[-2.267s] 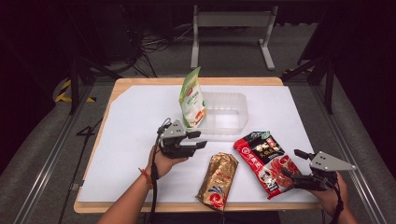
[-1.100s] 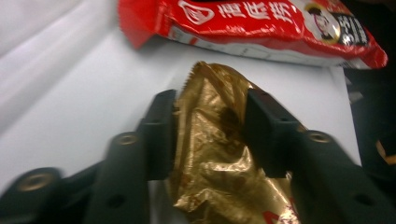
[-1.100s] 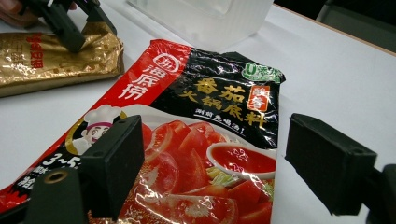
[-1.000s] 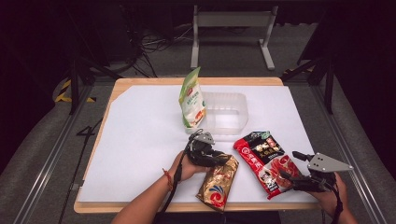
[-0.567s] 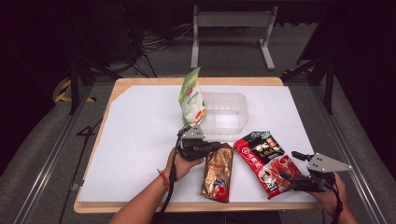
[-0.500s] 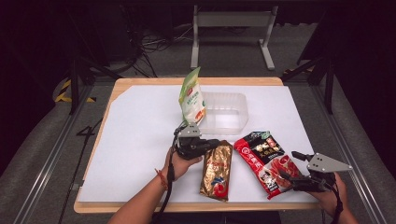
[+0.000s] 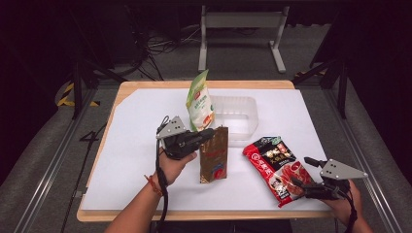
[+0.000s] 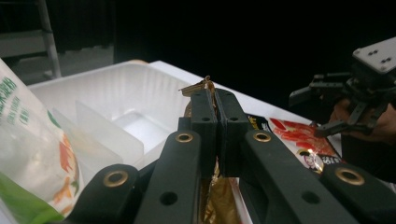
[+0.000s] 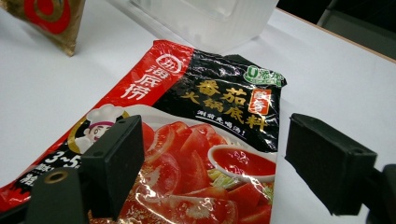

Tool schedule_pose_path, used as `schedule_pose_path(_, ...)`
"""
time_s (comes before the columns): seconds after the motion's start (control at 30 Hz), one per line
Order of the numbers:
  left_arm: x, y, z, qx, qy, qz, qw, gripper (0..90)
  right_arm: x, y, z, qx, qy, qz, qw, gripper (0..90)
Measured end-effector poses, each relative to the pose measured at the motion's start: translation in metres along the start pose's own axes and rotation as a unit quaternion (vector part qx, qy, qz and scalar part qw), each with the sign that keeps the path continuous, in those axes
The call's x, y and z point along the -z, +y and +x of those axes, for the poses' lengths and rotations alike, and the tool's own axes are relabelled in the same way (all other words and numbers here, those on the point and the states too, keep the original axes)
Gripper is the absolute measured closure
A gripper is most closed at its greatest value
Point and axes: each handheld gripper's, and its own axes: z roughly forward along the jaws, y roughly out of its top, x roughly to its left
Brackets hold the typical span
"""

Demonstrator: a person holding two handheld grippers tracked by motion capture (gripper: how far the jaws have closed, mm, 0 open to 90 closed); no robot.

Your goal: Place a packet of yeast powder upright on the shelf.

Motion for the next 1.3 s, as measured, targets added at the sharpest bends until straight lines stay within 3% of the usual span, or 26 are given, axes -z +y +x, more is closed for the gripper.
schedule_pose_path(0.37, 0.01, 0.016, -0.001, -0.003, 0.007, -0.038, 0.9992, 88.1, 0.001, -0.001, -0.002, -0.008, -0.004, -0.004, 1.0, 19.9)
schedule_pose_path(0.43, 0.011, 0.025, 0.002, 0.004, 0.009, -0.056, 0.9984, 88.1, 0.005, -0.001, -0.002, -0.009, -0.006, -0.018, 0.9998, 20.4)
schedule_pose_path(0.6, 0.012, 0.05, 0.003, -0.008, 0.042, -0.08, 0.9959, 88.1, 0.005, -0.003, -0.005, -0.021, -0.009, -0.015, 0.9996, 20.1)
schedule_pose_path(0.7, 0.01, 0.059, 0.01, 0.0, 0.062, -0.093, 0.9937, 88.1, 0.005, -0.004, -0.005, -0.022, -0.009, -0.014, 0.9996, 20.1)
schedule_pose_path(0.77, 0.004, 0.061, 0.015, 0.012, 0.077, -0.097, 0.9922, 88.1, 0.006, -0.004, -0.005, -0.021, -0.01, -0.014, 0.9996, 20.2)
schedule_pose_path(0.83, -0.001, 0.063, 0.018, 0.008, 0.094, -0.095, 0.991, 88.1, 0.006, -0.004, -0.004, -0.019, -0.009, -0.015, 0.9997, 20.3)
schedule_pose_path(0.87, -0.004, 0.063, 0.021, 0.02, 0.095, -0.101, 0.9901, 88.1, 0.006, -0.004, -0.004, -0.018, -0.009, -0.015, 0.9997, 20.3)
schedule_pose_path(0.97, -0.012, 0.065, 0.029, 0.024, 0.114, -0.098, 0.9884, 88.0, 0.005, -0.004, -0.005, -0.018, -0.01, -0.012, 0.9997, 20.2)
schedule_pose_path(1.03, -0.016, 0.065, 0.032, 0.034, 0.114, -0.095, 0.9883, 88.0, 0.005, -0.005, -0.005, -0.017, -0.009, -0.012, 0.9997, 20.2)
schedule_pose_path(1.1, -0.024, 0.067, 0.034, 0.029, 0.139, -0.089, 0.9858, 88.0, 0.005, -0.005, -0.005, -0.016, -0.009, -0.011, 0.9998, 20.2)
schedule_pose_path(1.17, -0.032, 0.068, 0.037, 0.033, 0.147, -0.086, 0.9849, 88.0, 0.005, -0.005, -0.005, -0.018, -0.008, -0.011, 0.9997, 20.2)
schedule_pose_path(1.3, -0.048, 0.07, 0.043, 0.04, 0.178, -0.083, 0.9798, 88.0, 0.005, -0.005, -0.005, -0.018, -0.008, -0.011, 0.9997, 20.1)
